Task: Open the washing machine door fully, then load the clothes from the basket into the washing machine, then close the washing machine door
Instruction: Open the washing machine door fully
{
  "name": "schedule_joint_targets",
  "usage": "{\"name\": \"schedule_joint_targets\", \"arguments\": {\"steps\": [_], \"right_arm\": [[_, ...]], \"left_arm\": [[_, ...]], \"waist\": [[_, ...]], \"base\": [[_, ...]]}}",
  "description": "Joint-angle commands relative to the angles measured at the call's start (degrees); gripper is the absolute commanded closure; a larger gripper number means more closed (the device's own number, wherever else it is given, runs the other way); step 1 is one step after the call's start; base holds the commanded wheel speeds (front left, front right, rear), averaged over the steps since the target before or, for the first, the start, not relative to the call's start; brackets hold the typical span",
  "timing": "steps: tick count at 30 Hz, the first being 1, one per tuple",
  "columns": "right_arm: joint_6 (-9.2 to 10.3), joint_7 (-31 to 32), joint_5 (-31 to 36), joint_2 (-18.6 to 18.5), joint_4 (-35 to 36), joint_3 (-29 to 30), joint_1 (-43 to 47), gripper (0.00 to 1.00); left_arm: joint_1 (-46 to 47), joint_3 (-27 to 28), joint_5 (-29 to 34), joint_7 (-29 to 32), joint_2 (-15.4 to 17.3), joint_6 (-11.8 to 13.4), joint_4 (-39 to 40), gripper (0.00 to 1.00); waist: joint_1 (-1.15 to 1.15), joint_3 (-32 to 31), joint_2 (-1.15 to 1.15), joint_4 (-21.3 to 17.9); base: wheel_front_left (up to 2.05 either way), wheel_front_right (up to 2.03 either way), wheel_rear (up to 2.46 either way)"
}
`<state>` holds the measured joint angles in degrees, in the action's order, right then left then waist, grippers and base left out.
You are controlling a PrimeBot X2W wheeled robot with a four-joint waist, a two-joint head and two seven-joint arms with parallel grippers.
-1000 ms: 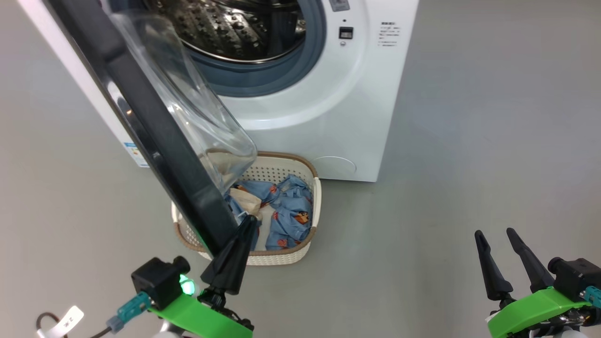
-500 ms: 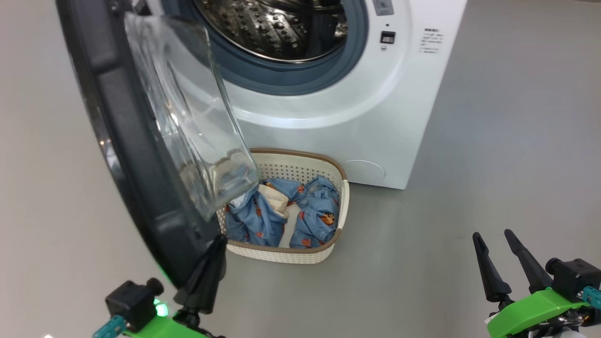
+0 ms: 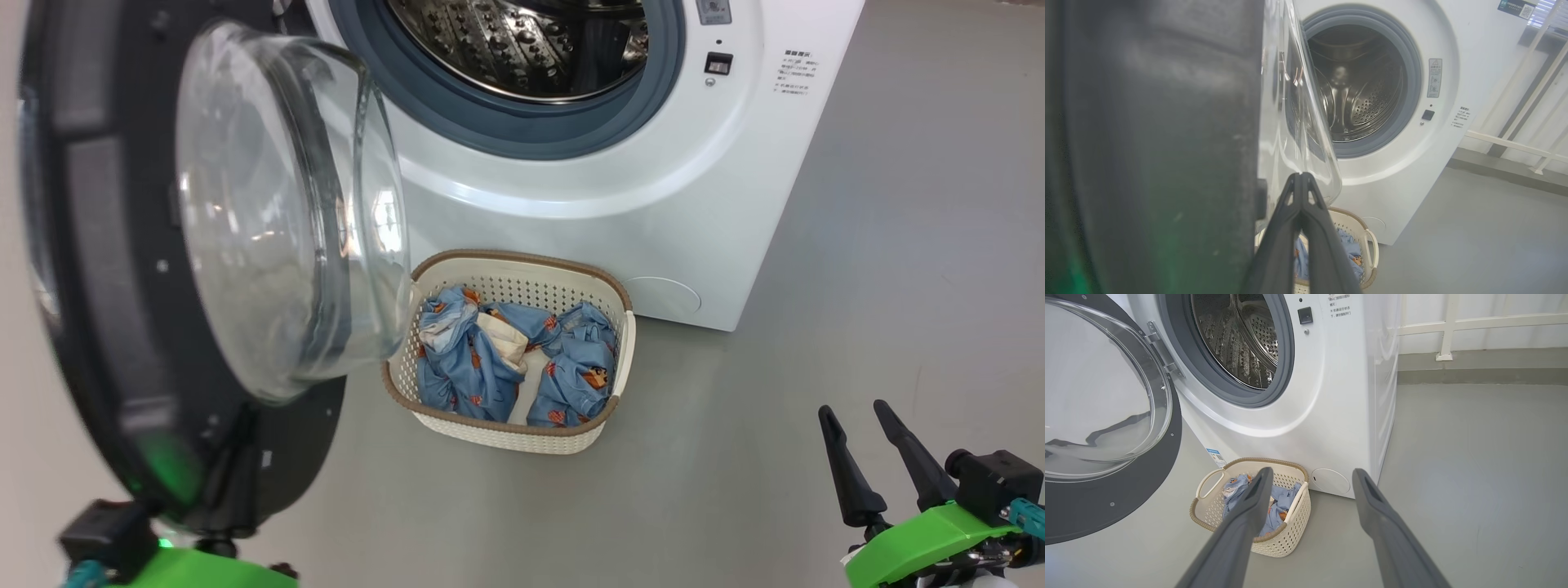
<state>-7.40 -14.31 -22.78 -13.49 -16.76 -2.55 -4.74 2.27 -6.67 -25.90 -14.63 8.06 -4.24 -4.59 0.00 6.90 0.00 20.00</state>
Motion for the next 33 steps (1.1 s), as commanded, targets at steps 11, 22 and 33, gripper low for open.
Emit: {"name": "schedule_joint_targets", "arguments": {"steps": [11,22,33], "right_arm": [[-0.09,-0.69,0.50,-1.01,1.48,-1.11,-1.62,0.00],[-0.09,-0.69,1.42,-1.45,1.35,-1.18,-3.87,0.00],[-0.09,-0.69,2.03,-2.04,1.52,-0.96,-5.37,0.00]], "left_arm": [[3.14,12.71,0.63,-0.37,5.70,2.55,-1.89,1.00],[16.55,28.35,3.56,-0.37,9.57,1.19,-17.58,1.00],[25.35,35.14,8.70,-0.37,13.23,-1.06,-28.96,1.00]], "waist": [[0.00,1.51,0.00,0.25],[0.00,5.01,0.00,0.16],[0.00,7.63,0.00,-0.49]], "base": [[0.00,0.00,0.00],[0.00,0.00,0.00],[0.00,0.00,0.00]]}}
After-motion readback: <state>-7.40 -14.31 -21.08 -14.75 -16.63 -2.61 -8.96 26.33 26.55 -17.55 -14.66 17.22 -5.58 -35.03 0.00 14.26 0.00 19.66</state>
